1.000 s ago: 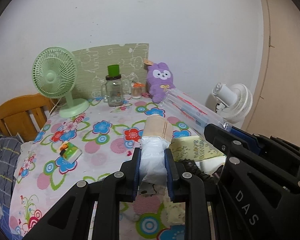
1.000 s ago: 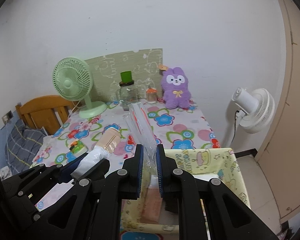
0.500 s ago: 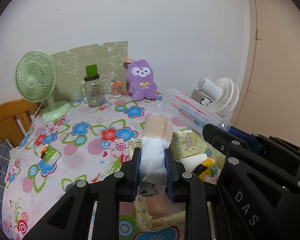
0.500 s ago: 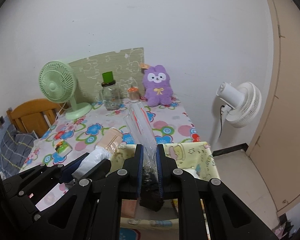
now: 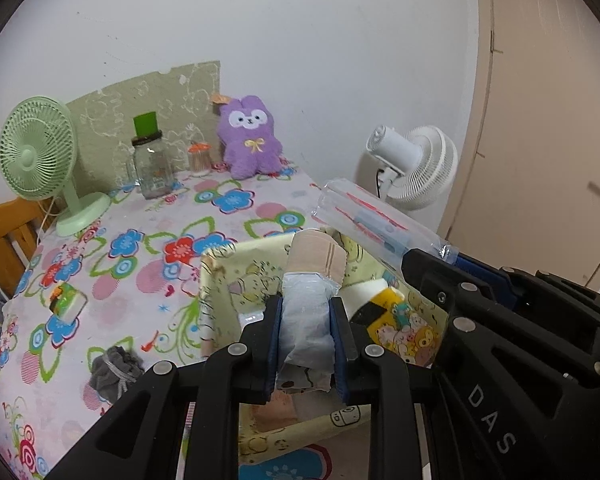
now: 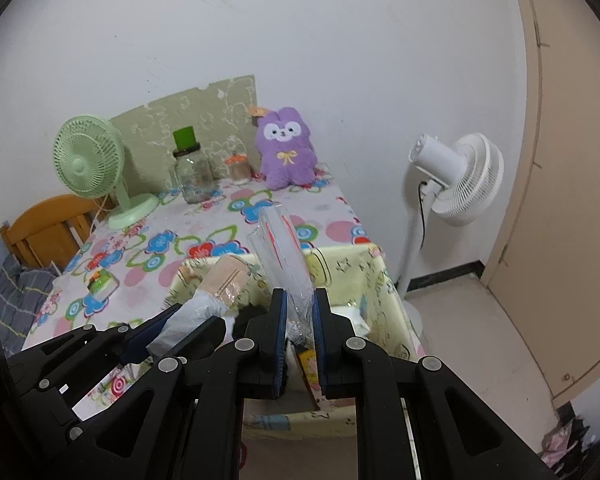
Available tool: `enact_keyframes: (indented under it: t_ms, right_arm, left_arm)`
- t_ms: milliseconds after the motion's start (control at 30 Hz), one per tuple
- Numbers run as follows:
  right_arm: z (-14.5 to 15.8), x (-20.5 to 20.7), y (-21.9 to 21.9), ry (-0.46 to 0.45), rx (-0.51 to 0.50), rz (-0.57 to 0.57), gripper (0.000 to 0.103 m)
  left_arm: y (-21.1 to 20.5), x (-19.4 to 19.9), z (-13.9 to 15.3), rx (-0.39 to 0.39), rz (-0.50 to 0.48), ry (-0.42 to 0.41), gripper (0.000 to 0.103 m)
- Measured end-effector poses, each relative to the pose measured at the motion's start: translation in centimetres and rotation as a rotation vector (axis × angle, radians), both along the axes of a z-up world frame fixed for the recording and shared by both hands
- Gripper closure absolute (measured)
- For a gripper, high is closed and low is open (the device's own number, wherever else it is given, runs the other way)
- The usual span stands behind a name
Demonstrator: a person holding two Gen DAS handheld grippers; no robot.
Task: Organize soft objects
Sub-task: 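Lower the roll and bag into the paper box and open both tools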
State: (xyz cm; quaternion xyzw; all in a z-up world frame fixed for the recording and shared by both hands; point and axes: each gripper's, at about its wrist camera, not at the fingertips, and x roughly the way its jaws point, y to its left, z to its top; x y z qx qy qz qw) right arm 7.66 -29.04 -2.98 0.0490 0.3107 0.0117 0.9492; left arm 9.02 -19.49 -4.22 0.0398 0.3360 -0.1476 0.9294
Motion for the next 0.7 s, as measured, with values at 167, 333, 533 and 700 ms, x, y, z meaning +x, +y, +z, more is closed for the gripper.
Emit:
enact_keyframes:
  t_ms: [167, 333, 533, 700]
  right_arm:
    - [-1.4, 0.5, -0.7, 0.040, 0.011, -0.014, 0.087]
    - [-2.5, 1.1, -1.2, 0.074, 0.024, -0.024, 0.087]
    - [-3.6, 1.8, -1.6, 0.117, 0.028, -0.036, 0.087]
    - [-4.1, 2.0, -1.9, 0.139, 0.051, -0.025, 0.084]
  left_arm:
    - [-0.7, 0.4, -1.0, 0.019, -0.012, 0.027, 0.082]
    - [-1.2, 1.0, -1.9, 0.034, -0.018, 0.055, 0.081]
    - [-1.6, 1.6, -2.9, 0.052, -0.017, 0.089, 0.078]
    - [-1.9, 1.8, -3.0, 0.065, -0.015, 0.089, 0.063]
